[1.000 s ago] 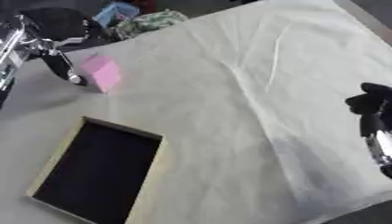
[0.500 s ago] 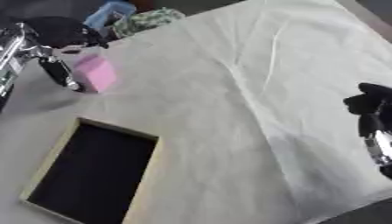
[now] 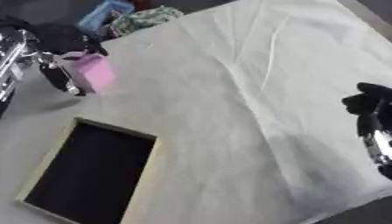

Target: Pick up objects on the table and place them in the box.

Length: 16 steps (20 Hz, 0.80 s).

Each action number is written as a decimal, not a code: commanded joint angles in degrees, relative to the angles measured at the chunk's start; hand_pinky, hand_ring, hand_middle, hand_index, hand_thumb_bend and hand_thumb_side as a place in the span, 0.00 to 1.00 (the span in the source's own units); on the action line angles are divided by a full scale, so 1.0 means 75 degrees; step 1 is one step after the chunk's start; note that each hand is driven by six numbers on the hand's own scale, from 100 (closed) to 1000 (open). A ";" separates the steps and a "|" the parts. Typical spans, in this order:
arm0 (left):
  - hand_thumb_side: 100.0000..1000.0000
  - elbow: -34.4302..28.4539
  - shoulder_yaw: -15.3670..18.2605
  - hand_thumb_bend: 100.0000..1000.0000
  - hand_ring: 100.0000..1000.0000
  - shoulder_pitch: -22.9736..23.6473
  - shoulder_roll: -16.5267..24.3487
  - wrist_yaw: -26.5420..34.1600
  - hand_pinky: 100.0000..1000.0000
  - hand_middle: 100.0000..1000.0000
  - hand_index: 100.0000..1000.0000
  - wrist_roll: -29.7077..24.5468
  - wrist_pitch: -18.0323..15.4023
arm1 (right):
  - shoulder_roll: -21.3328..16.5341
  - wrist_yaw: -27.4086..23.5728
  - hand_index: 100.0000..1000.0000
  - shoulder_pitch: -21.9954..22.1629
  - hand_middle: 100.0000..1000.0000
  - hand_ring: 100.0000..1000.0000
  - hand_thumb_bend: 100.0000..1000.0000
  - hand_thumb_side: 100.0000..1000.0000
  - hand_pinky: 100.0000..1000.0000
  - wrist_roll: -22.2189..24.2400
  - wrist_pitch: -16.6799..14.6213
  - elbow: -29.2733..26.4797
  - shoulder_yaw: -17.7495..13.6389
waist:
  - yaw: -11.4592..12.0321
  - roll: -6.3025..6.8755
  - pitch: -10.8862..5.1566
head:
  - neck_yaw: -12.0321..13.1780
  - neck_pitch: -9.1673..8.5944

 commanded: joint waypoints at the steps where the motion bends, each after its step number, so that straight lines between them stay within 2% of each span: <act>1: 0.23 -0.0049 0.0000 0.37 0.79 -0.0083 0.0137 0.0013 0.85 0.72 0.86 0.0033 -0.0041 | -0.0057 -0.0072 0.87 -0.0069 0.67 0.79 0.00 0.44 0.81 0.0020 -0.0007 -0.0139 -0.0038 | 0.0001 -0.0069 -0.0133 | -0.0009 -0.0079; 2: 0.20 -0.0049 -0.0001 0.21 0.77 -0.0078 0.0133 0.0012 0.84 0.69 0.83 0.0048 -0.0035 | -0.0057 -0.0073 0.87 -0.0069 0.67 0.79 0.00 0.44 0.81 0.0018 -0.0005 -0.0139 -0.0040 | 0.0007 -0.0071 -0.0139 | -0.0010 -0.0079; 3: 0.19 -0.0050 -0.0003 0.15 0.76 -0.0073 0.0133 0.0018 0.84 0.68 0.82 0.0066 -0.0027 | -0.0056 -0.0073 0.87 -0.0069 0.67 0.79 0.00 0.44 0.81 0.0018 -0.0004 -0.0139 -0.0041 | 0.0017 -0.0075 -0.0145 | -0.0010 -0.0077; 4: 0.17 -0.0050 -0.0006 0.00 0.74 -0.0070 0.0136 0.0027 0.83 0.65 0.80 0.0080 -0.0019 | -0.0056 -0.0072 0.87 -0.0068 0.67 0.79 0.00 0.44 0.81 0.0018 -0.0002 -0.0139 -0.0041 | 0.0027 -0.0078 -0.0150 | -0.0010 -0.0074; 8: 0.16 -0.0052 -0.0002 0.00 0.69 -0.0058 0.0162 0.0063 0.81 0.59 0.77 0.0091 0.0031 | -0.0059 -0.0072 0.87 -0.0061 0.67 0.79 0.00 0.44 0.81 0.0011 0.0002 -0.0136 -0.0048 | 0.0083 -0.0099 -0.0177 | -0.0004 -0.0060; 13: 0.19 -0.0100 0.0027 0.00 0.62 -0.0038 0.0206 0.0109 0.79 0.52 0.72 0.0191 0.0078 | -0.0055 -0.0071 0.87 -0.0055 0.67 0.79 0.00 0.45 0.81 0.0007 0.0004 -0.0136 -0.0053 | 0.0128 -0.0120 -0.0195 | -0.0029 -0.0057; 16: 0.19 -0.0126 0.0036 0.00 0.62 -0.0021 0.0230 0.0114 0.79 0.52 0.72 0.0277 0.0100 | -0.0053 -0.0070 0.87 -0.0051 0.67 0.79 0.00 0.45 0.81 0.0002 0.0005 -0.0137 -0.0057 | 0.0137 -0.0126 -0.0199 | -0.0040 -0.0059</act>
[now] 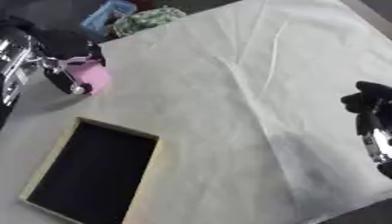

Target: Pick up objects on the table and place them in the box.

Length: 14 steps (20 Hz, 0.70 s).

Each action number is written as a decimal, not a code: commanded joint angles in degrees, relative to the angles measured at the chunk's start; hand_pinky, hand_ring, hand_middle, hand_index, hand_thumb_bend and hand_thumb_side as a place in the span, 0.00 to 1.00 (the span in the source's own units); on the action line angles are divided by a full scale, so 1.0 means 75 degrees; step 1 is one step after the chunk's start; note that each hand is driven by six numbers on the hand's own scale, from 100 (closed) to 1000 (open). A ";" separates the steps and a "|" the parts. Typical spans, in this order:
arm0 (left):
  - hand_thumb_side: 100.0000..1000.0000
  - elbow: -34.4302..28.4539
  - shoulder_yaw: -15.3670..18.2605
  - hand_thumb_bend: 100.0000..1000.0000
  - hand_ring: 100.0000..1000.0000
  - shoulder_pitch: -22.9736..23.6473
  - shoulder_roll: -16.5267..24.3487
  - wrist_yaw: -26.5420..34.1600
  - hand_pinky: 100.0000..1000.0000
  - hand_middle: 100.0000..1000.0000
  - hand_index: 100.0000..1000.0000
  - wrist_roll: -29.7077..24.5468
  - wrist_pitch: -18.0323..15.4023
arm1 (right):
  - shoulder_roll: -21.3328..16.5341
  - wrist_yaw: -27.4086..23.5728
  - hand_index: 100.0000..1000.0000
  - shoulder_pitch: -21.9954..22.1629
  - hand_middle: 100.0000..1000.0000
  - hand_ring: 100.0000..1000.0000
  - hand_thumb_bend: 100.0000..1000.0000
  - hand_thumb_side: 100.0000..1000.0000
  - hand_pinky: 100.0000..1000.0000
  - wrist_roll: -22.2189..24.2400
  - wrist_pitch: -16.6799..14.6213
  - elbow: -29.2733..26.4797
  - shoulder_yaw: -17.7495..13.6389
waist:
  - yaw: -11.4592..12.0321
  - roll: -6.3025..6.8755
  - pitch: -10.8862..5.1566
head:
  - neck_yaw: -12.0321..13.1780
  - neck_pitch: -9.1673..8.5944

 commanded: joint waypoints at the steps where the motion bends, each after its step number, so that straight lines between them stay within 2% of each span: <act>1: 0.19 -0.0119 0.0052 0.00 0.62 -0.0093 0.0268 0.0042 0.79 0.52 0.72 0.0095 0.0021 | -0.0055 -0.0067 0.87 -0.0045 0.67 0.79 0.00 0.45 0.81 -0.0006 -0.0003 -0.0137 -0.0054 | 0.0012 -0.0122 -0.0184 | -0.0029 -0.0059; 2: 0.19 -0.0118 0.0052 0.00 0.62 -0.0093 0.0268 0.0039 0.79 0.52 0.72 0.0102 0.0022 | -0.0054 -0.0066 0.87 -0.0045 0.67 0.79 0.00 0.45 0.81 -0.0006 -0.0003 -0.0137 -0.0054 | 0.0012 -0.0122 -0.0185 | -0.0030 -0.0059; 3: 0.23 -0.0163 0.0076 0.00 0.58 -0.0116 0.0314 0.0065 0.76 0.47 0.69 0.0135 0.0027 | -0.0058 -0.0063 0.87 -0.0035 0.67 0.79 0.00 0.45 0.81 -0.0010 -0.0001 -0.0133 -0.0060 | 0.0045 -0.0135 -0.0205 | -0.0061 -0.0057; 7: 0.23 -0.0700 0.0052 0.00 0.57 -0.0023 0.0714 0.0369 0.76 0.46 0.68 0.0331 0.0020 | -0.0072 -0.0048 0.87 -0.0005 0.67 0.79 0.00 0.45 0.81 -0.0035 -0.0003 -0.0125 -0.0082 | 0.0155 -0.0179 -0.0264 | -0.0139 -0.0054; 14: 0.23 -0.1680 -0.0128 0.00 0.57 0.0141 0.1247 0.1022 0.76 0.46 0.68 0.0163 -0.0056 | -0.0090 -0.0030 0.87 0.0055 0.67 0.79 0.00 0.44 0.81 -0.0076 -0.0003 -0.0114 -0.0113 | 0.0324 -0.0247 -0.0373 | -0.0239 -0.0017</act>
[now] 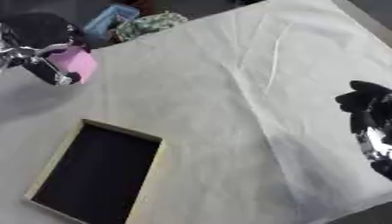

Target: Pick up objects on the table and place them in the box.

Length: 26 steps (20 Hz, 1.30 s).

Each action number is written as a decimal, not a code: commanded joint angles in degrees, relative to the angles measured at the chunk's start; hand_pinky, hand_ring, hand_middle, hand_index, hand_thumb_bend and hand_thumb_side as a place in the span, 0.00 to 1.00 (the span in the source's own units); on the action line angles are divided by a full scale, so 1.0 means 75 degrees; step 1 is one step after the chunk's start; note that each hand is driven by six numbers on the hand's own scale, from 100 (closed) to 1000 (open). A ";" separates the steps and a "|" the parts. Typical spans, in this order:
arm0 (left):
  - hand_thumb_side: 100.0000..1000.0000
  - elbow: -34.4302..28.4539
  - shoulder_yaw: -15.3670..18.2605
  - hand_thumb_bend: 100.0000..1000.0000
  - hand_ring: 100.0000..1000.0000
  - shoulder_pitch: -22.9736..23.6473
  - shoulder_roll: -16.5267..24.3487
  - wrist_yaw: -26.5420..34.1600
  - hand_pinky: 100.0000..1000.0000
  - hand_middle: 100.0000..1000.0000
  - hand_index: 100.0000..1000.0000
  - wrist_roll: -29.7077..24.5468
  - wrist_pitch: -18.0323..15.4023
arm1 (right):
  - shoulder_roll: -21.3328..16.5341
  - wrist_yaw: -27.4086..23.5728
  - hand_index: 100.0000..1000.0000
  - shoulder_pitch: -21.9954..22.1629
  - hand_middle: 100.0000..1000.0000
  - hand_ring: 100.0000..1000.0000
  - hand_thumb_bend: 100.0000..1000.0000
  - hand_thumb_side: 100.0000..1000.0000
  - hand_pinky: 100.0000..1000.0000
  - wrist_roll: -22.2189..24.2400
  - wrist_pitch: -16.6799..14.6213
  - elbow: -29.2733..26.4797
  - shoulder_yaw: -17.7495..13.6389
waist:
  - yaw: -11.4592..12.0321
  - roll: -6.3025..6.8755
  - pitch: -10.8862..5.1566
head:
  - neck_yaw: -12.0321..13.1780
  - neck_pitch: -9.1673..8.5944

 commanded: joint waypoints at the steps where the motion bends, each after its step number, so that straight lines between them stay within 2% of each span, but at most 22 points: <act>1: 0.23 -0.0600 -0.0086 0.00 0.57 -0.0038 0.0511 0.0367 0.76 0.46 0.68 -0.0089 -0.0085 | -0.0091 -0.0026 0.87 0.0003 0.67 0.79 0.00 0.44 0.81 -0.0039 -0.0005 -0.0112 -0.0067 | 0.0058 -0.0142 -0.0206 | -0.0054 -0.0010; 11: 0.22 -0.2390 -0.0949 0.00 0.57 0.0498 0.1001 0.1680 0.75 0.47 0.69 -0.0365 -0.0518 | -0.0095 -0.0044 0.87 0.0043 0.67 0.79 0.00 0.44 0.81 -0.0060 -0.0010 -0.0108 -0.0062 | 0.0278 -0.0260 -0.0351 | -0.0173 0.0013; 21: 0.22 -0.2694 -0.1795 0.00 0.57 0.0748 0.0742 0.2952 0.73 0.48 0.70 -0.1438 -0.0560 | -0.0067 -0.0100 0.87 0.0036 0.67 0.79 0.00 0.44 0.81 -0.0055 -0.0020 -0.0123 -0.0043 | 0.0242 -0.0330 -0.0388 | -0.0270 0.0011; 26: 0.21 -0.2765 -0.2200 0.00 0.57 0.0891 0.0609 0.3285 0.73 0.48 0.70 -0.1919 -0.0680 | -0.0054 -0.0110 0.87 0.0026 0.67 0.79 0.00 0.44 0.81 -0.0057 -0.0014 -0.0120 -0.0047 | 0.0200 -0.0319 -0.0375 | -0.0309 -0.0006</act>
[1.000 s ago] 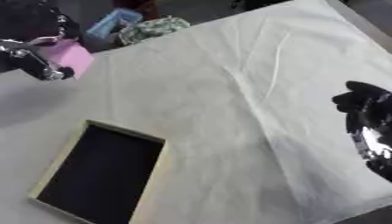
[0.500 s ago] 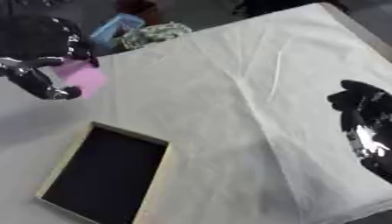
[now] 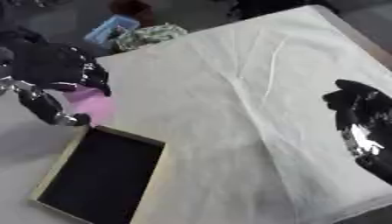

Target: Pick up objects on the table and place them in the box.

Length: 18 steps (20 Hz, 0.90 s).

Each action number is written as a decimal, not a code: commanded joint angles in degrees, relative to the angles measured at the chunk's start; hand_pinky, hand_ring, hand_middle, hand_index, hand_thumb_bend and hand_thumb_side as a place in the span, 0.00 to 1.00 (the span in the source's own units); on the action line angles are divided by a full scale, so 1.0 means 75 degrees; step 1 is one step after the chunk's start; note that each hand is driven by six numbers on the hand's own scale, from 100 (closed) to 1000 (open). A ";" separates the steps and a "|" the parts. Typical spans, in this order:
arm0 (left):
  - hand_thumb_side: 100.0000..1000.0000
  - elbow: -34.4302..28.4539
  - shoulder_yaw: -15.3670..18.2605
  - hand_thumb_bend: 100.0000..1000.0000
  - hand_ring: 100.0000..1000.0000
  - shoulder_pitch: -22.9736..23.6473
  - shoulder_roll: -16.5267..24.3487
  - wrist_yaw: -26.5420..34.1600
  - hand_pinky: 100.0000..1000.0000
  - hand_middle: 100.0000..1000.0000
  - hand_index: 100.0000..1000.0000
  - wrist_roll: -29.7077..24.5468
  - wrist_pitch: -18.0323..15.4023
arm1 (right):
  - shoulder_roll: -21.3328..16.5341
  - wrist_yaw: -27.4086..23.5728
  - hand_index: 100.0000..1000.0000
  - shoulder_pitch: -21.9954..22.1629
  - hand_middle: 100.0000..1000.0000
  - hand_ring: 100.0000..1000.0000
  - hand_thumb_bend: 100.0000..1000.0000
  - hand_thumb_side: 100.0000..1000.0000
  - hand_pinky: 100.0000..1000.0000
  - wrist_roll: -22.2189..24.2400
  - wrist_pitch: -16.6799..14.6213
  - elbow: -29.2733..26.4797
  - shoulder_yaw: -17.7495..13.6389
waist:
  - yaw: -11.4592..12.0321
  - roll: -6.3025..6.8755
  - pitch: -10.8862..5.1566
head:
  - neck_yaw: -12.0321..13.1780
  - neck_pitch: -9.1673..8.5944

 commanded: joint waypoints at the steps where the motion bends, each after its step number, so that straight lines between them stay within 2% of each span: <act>1: 0.21 -0.0167 -0.0169 0.00 0.57 -0.0031 0.0075 0.0205 0.73 0.49 0.71 -0.0677 -0.0510 | -0.0055 -0.0055 0.87 -0.0064 0.67 0.79 0.00 0.44 0.81 -0.0019 -0.0006 -0.0120 -0.0045 | -0.0002 -0.0059 -0.0141 | -0.0045 -0.0017; 5: 0.20 -0.0292 -0.0387 0.00 0.59 0.0067 0.0033 0.0243 0.73 0.50 0.72 -0.0843 -0.0603 | -0.0044 -0.0047 0.87 -0.0077 0.67 0.79 0.00 0.44 0.81 -0.0010 0.0006 -0.0119 -0.0045 | -0.0013 -0.0034 -0.0131 | -0.0063 -0.0030; 10: 0.17 -0.0608 -0.0542 0.00 0.69 0.0158 0.0096 -0.0071 0.78 0.59 0.79 -0.1114 -0.0745 | -0.0048 -0.0040 0.87 -0.0082 0.67 0.79 0.00 0.44 0.81 -0.0021 0.0009 -0.0118 -0.0054 | -0.0019 -0.0029 -0.0126 | -0.0071 -0.0050; 12: 0.19 -0.0724 -0.0559 0.09 0.72 0.0196 0.0135 -0.0121 0.79 0.64 0.83 -0.1223 -0.0784 | -0.0047 -0.0036 0.87 -0.0078 0.67 0.79 0.00 0.44 0.81 -0.0023 0.0011 -0.0116 -0.0056 | -0.0009 -0.0030 -0.0130 | -0.0086 -0.0061; 13: 0.23 -0.0768 -0.0559 0.24 0.75 0.0211 0.0150 -0.0122 0.80 0.67 0.85 -0.1269 -0.0792 | -0.0046 -0.0035 0.87 -0.0077 0.67 0.79 0.00 0.44 0.81 -0.0021 0.0011 -0.0115 -0.0055 | -0.0005 -0.0032 -0.0132 | -0.0089 -0.0064; 15: 0.27 -0.0851 -0.0549 0.37 0.76 0.0241 0.0195 -0.0111 0.81 0.69 0.86 -0.1367 -0.0799 | -0.0045 -0.0034 0.87 -0.0077 0.67 0.79 0.00 0.44 0.81 -0.0021 0.0011 -0.0113 -0.0055 | 0.0010 -0.0041 -0.0141 | -0.0099 -0.0070; 17: 0.29 -0.0959 -0.0526 0.42 0.76 0.0266 0.0256 -0.0051 0.81 0.70 0.87 -0.1441 -0.0791 | -0.0050 -0.0031 0.87 -0.0073 0.67 0.79 0.00 0.44 0.81 -0.0023 0.0009 -0.0110 -0.0057 | 0.0024 -0.0051 -0.0153 | -0.0106 -0.0071; 18: 0.32 -0.1031 -0.0514 0.50 0.77 0.0284 0.0306 -0.0006 0.82 0.70 0.87 -0.1477 -0.0782 | -0.0052 -0.0032 0.87 -0.0072 0.67 0.79 0.00 0.44 0.81 -0.0025 0.0007 -0.0109 -0.0058 | 0.0034 -0.0057 -0.0160 | -0.0109 -0.0075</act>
